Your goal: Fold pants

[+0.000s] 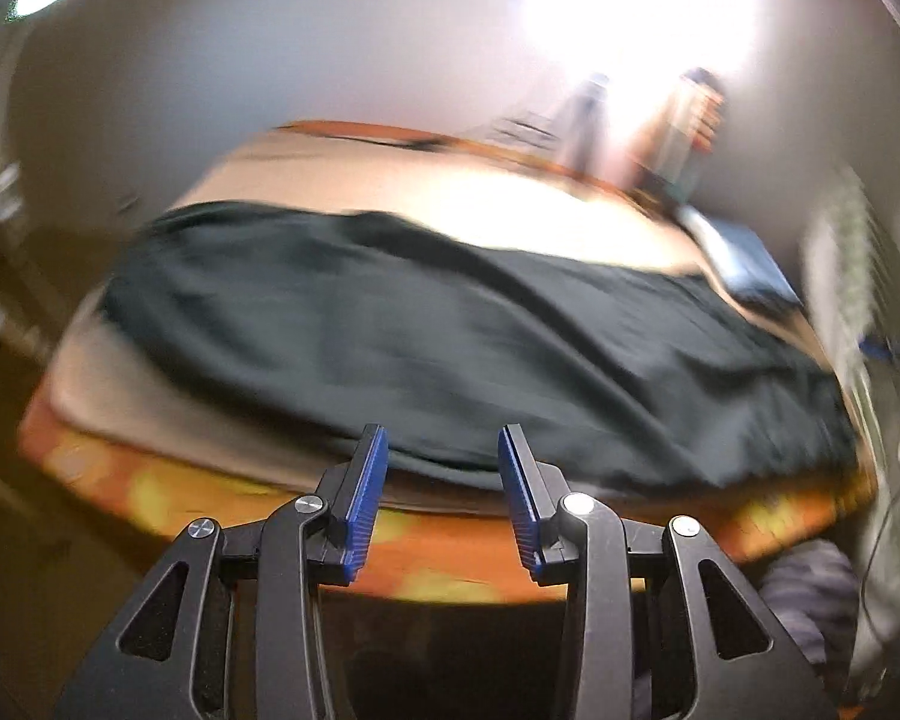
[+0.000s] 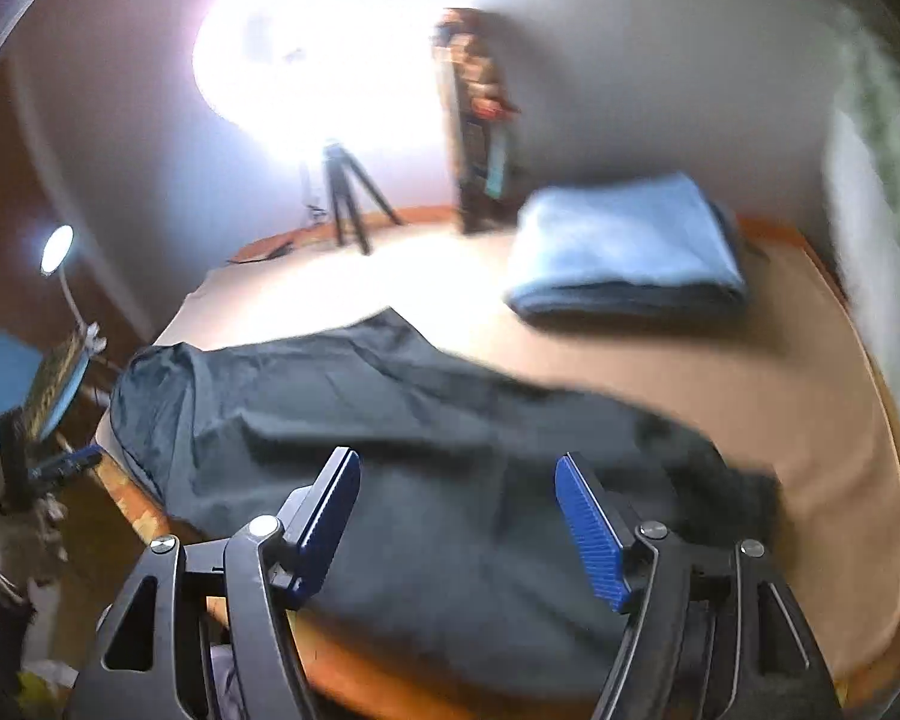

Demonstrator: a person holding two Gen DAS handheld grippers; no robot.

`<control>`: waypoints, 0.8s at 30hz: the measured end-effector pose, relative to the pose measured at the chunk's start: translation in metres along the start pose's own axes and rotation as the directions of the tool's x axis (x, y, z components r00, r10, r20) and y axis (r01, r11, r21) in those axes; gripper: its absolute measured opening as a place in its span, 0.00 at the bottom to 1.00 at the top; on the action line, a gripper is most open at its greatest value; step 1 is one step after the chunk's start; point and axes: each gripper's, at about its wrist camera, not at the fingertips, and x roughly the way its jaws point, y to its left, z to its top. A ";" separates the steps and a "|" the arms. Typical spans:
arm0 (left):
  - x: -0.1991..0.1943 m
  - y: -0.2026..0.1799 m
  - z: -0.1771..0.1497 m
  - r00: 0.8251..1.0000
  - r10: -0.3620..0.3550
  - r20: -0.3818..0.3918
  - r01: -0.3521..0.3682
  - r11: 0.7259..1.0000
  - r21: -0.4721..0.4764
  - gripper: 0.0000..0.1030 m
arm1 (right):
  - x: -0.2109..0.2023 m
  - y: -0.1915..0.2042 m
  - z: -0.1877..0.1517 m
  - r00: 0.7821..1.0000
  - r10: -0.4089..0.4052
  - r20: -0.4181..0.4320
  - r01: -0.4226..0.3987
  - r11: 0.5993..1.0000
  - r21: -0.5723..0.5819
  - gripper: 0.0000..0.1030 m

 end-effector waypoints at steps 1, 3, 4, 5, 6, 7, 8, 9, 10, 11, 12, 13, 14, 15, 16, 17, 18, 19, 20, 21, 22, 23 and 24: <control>-0.001 0.018 0.002 1.000 0.028 0.011 -0.027 0.999 -0.043 0.38 | 0.012 0.006 0.010 1.000 0.028 -0.008 -0.029 0.999 -0.015 0.69; -0.002 0.049 0.007 0.998 0.063 0.028 -0.059 0.990 -0.127 0.42 | 0.038 0.013 0.026 0.995 0.087 -0.043 -0.088 0.996 -0.018 0.69; -0.001 0.063 0.010 0.997 0.072 0.031 -0.066 0.983 -0.172 0.43 | 0.053 0.017 0.036 0.994 0.098 -0.056 -0.099 0.995 -0.020 0.70; 0.001 0.073 0.012 0.996 0.079 0.033 -0.071 0.977 -0.203 0.43 | 0.065 0.018 0.043 0.993 0.103 -0.062 -0.105 0.994 -0.025 0.70; 0.003 0.082 0.015 0.996 0.086 0.036 -0.075 0.969 -0.235 0.43 | 0.076 0.020 0.049 0.992 0.108 -0.069 -0.110 0.993 -0.033 0.70; 0.005 0.091 0.017 0.995 0.093 0.039 -0.080 0.961 -0.264 0.43 | 0.092 0.023 0.059 0.991 0.103 -0.084 -0.108 0.993 -0.056 0.70; 0.010 0.100 0.021 0.994 0.102 0.042 -0.086 0.954 -0.288 0.43 | 0.104 0.024 0.065 0.991 0.094 -0.095 -0.102 0.992 -0.074 0.71; 0.012 0.103 0.023 0.993 0.108 0.043 -0.090 0.950 -0.300 0.43 | 0.119 0.025 0.072 0.990 0.088 -0.110 -0.098 0.991 -0.090 0.72; 0.014 0.106 0.025 0.993 0.113 0.045 -0.094 0.947 -0.309 0.43 | 0.127 0.023 0.076 0.989 0.086 -0.122 -0.098 0.990 -0.097 0.76; 0.018 0.110 0.028 0.992 0.118 0.049 -0.096 0.943 -0.320 0.43 | 0.143 0.023 0.082 0.987 0.076 -0.143 -0.091 0.990 -0.106 0.77; 0.023 0.112 0.030 0.992 0.117 0.051 -0.093 0.938 -0.333 0.43 | 0.155 0.022 0.086 0.986 0.064 -0.153 -0.082 0.990 -0.113 0.77; 0.025 0.115 0.032 0.992 0.116 0.053 -0.091 0.936 -0.341 0.43 | 0.166 0.020 0.090 0.984 0.064 -0.163 -0.083 0.990 -0.111 0.77; 0.029 0.118 0.034 0.991 0.120 0.054 -0.094 0.933 -0.348 0.43 | 0.176 0.019 0.093 0.982 0.079 -0.174 -0.097 0.991 -0.098 0.78; 0.030 0.119 0.036 0.991 0.124 0.054 -0.097 0.932 -0.351 0.43 | 0.185 0.016 0.096 0.978 0.096 -0.185 -0.112 0.991 -0.078 0.78; 0.033 0.120 0.037 0.990 0.128 0.052 -0.102 0.931 -0.349 0.43 | 0.196 0.014 0.098 0.972 0.122 -0.203 -0.135 0.990 -0.050 0.78; 0.034 0.122 0.038 0.990 0.133 0.050 -0.107 0.930 -0.350 0.43 | 0.204 0.013 0.098 0.967 0.139 -0.215 -0.150 0.988 -0.035 0.78; 0.036 0.125 0.039 0.990 0.136 0.049 -0.110 0.928 -0.355 0.43 | 0.212 0.014 0.098 0.962 0.150 -0.228 -0.160 0.987 -0.027 0.78; 0.038 0.126 0.039 0.989 0.137 0.049 -0.111 0.927 -0.359 0.43 | 0.218 0.015 0.097 0.958 0.158 -0.240 -0.169 0.985 -0.025 0.78; 0.040 0.129 0.039 0.989 0.140 0.047 -0.114 0.924 -0.366 0.43 | 0.226 0.017 0.095 0.952 0.164 -0.258 -0.178 0.983 -0.031 0.78; 0.041 0.131 0.039 0.989 0.140 0.044 -0.114 0.922 -0.369 0.43 | 0.231 0.019 0.093 0.948 0.164 -0.271 -0.181 0.983 -0.039 0.78; 0.044 0.133 0.039 0.989 0.141 0.041 -0.116 0.921 -0.372 0.43 | 0.237 0.022 0.090 0.945 0.161 -0.285 -0.182 0.982 -0.050 0.78; 0.046 0.134 0.039 0.989 0.144 0.037 -0.120 0.920 -0.372 0.43 | 0.243 0.026 0.087 0.942 0.154 -0.299 -0.180 0.982 -0.063 0.78; 0.048 0.136 0.039 0.988 0.149 0.033 -0.127 0.921 -0.369 0.43 | 0.246 0.028 0.085 0.939 0.148 -0.309 -0.179 0.981 -0.072 0.76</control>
